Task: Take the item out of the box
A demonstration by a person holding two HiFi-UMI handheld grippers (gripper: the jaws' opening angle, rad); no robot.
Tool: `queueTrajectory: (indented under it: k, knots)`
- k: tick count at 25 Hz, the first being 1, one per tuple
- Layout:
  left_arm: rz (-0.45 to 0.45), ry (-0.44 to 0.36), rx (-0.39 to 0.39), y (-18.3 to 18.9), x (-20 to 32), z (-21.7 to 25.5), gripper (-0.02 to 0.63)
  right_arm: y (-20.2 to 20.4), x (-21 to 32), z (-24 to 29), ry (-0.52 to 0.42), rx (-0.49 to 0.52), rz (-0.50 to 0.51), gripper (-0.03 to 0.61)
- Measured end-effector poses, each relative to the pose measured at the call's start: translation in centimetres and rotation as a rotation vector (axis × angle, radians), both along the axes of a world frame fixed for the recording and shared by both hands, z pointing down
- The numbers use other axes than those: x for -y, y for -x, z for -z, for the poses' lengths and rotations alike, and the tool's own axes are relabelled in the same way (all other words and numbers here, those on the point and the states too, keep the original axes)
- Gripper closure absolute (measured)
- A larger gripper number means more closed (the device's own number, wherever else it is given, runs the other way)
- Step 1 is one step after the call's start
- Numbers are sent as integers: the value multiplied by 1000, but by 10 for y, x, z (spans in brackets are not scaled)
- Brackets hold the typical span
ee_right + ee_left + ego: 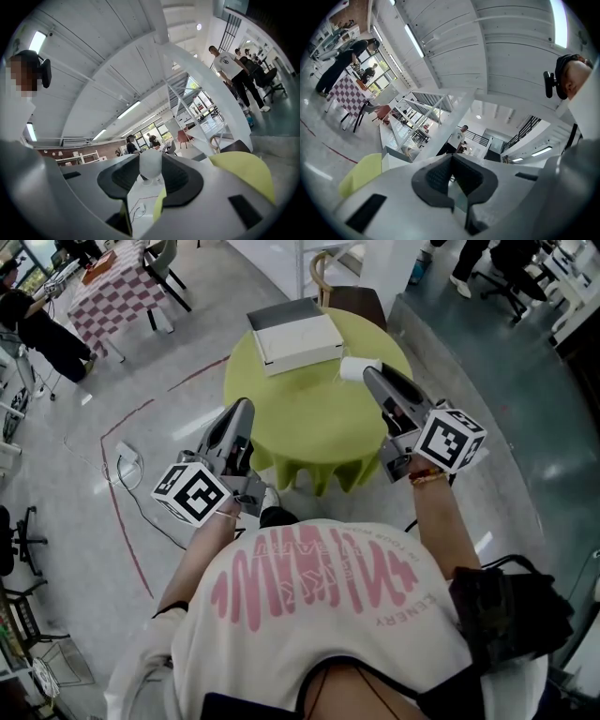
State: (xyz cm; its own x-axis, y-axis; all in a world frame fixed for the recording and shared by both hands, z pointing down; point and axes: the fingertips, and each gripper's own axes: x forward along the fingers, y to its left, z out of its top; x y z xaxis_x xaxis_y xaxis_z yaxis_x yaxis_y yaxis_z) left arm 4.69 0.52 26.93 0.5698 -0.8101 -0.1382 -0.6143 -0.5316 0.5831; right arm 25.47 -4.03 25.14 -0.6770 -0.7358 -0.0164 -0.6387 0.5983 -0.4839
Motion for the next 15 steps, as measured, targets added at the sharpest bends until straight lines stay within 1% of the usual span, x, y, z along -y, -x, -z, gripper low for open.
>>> queueTrajectory:
  k: [4, 7, 10, 15]
  knots:
    - [-7, 0, -2, 0, 3, 3, 606, 0, -1, 6, -10, 23, 17, 434]
    - [-10, -2, -3, -1, 1, 1, 606, -5, -4, 8, -11, 53, 9, 434]
    - [-18, -2, -4, -2, 1, 2, 606, -5, -7, 12, -22, 49, 9, 434]
    - [-21, 1, -8, -3, 3, 0, 606, -4, -6, 5, -14, 34, 3, 434]
